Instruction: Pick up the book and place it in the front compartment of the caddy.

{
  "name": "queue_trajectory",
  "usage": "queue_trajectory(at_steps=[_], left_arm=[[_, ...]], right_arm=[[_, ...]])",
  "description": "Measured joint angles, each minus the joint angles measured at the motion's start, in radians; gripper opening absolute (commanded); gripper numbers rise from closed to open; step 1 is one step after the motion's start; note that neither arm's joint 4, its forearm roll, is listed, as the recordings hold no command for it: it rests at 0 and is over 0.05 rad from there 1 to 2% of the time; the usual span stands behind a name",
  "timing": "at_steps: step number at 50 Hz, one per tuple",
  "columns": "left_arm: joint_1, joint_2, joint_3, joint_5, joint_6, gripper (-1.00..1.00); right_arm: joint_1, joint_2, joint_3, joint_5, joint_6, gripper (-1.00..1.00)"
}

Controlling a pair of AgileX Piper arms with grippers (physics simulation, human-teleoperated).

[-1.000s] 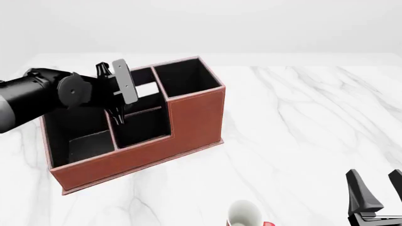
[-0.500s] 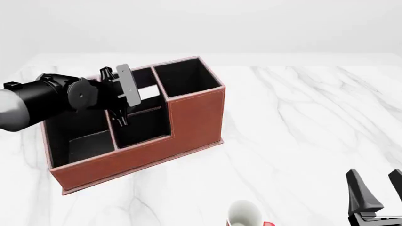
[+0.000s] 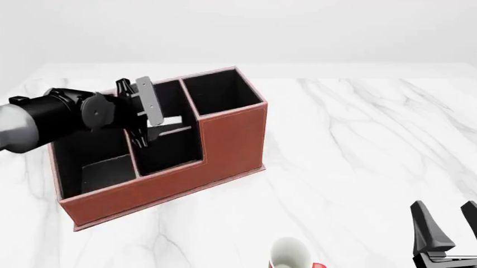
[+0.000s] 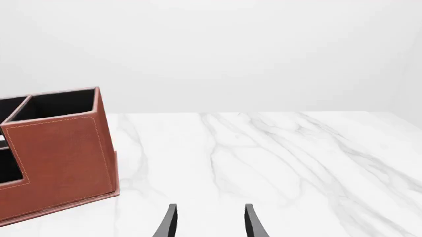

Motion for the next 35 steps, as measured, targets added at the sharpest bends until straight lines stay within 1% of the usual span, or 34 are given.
queue_trajectory(at_steps=[20,35], left_arm=[[0.012,0.004,0.001,0.001,0.014,1.00],[0.010,-0.020,0.026,0.001,0.021,1.00]], right_arm=[[0.000,0.000,0.000,0.000,0.000,1.00],[0.000,0.000,0.000,0.000,0.000,1.00]])
